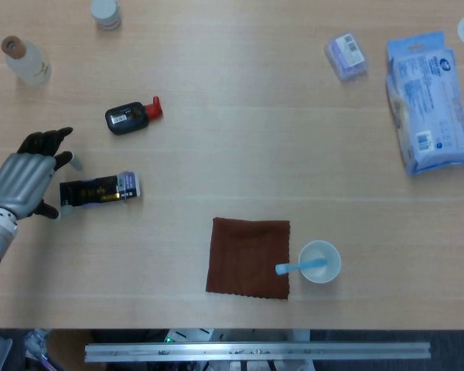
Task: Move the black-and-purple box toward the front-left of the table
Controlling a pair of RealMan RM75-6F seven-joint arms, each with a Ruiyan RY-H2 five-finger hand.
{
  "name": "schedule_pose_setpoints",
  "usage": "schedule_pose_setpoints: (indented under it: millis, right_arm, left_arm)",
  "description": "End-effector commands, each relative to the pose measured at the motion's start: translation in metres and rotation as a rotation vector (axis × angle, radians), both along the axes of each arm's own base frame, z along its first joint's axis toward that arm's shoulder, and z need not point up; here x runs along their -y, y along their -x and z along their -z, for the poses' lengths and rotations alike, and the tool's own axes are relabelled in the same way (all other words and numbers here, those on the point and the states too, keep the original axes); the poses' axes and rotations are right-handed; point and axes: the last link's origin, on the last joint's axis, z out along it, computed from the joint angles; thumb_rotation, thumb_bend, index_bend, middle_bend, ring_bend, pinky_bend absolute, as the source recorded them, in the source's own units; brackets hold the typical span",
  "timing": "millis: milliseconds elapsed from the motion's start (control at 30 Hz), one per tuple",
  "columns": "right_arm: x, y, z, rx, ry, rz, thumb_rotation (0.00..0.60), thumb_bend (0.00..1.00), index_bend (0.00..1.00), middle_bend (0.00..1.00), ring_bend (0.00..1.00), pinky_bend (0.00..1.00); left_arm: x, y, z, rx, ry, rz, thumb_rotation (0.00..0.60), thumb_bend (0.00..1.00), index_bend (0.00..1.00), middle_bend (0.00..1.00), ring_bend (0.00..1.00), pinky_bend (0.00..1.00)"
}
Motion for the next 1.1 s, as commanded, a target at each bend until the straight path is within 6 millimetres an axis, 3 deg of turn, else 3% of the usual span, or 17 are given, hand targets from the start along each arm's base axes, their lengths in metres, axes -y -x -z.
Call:
schedule_pose_setpoints:
  millis: [33,133,267,400,500,700,967,1100]
  right_arm:
    - [-0.001,0.0,0.0,0.0,0.0,0.002,0.6,0.01,0.4,0.18,0.22,0.35]
    - [-0.001,0.001,-0.001,0.001,0.001,0.004,0.6,0.01,0.4,0.18,0.22,0.35]
    - [-0.003,0.001,-0.001,-0.004,-0.005,0.005,0.6,0.01,0.4,0.18,0.22,0.35]
    - [-0.008,0.001,0.001,-0.027,-0.039,0.015,0.6,0.01,0.4,0.19,0.22,0.35]
    - [-0.013,0.0,0.002,-0.039,-0.071,0.019,0.6,0.01,0.4,0.19,0.22,0.35]
    - [-0.027,-0.006,0.001,-0.079,-0.098,0.018,0.6,0.01,0.4,0.21,0.22,0.35]
    - [-0.04,-0.01,0.0,-0.074,-0.08,0.037,0.6,0.01,0.4,0.22,0.22,0.35]
    - [-0.037,-0.013,0.001,-0.064,-0.082,0.03,0.6,0.01,0.4,0.22,0.22,0.35]
  left_arm:
    - [0.002,0.004,0.0,0.013,0.004,-0.01,0.6,0.17,0.27,0.0,0.0,0.0]
    - [0.004,0.003,-0.003,0.055,-0.023,-0.015,0.6,0.17,0.26,0.0,0.0,0.0]
    - [0.008,-0.001,-0.023,0.108,-0.159,0.049,0.6,0.17,0.28,0.0,0.0,0.0]
    - [0.019,-0.006,-0.051,0.096,-0.327,0.164,0.6,0.17,0.34,0.01,0.0,0.1]
    - [0.032,-0.008,-0.071,0.096,-0.411,0.208,0.6,0.17,0.37,0.07,0.03,0.16]
    - [0.059,0.002,-0.102,0.052,-0.455,0.175,0.6,0.17,0.37,0.15,0.09,0.23]
    - [0.091,0.017,-0.11,0.024,-0.479,0.11,0.6,0.17,0.37,0.15,0.09,0.23]
    - [0.094,0.019,-0.112,0.031,-0.494,0.096,0.6,0.17,0.37,0.15,0.09,0.23]
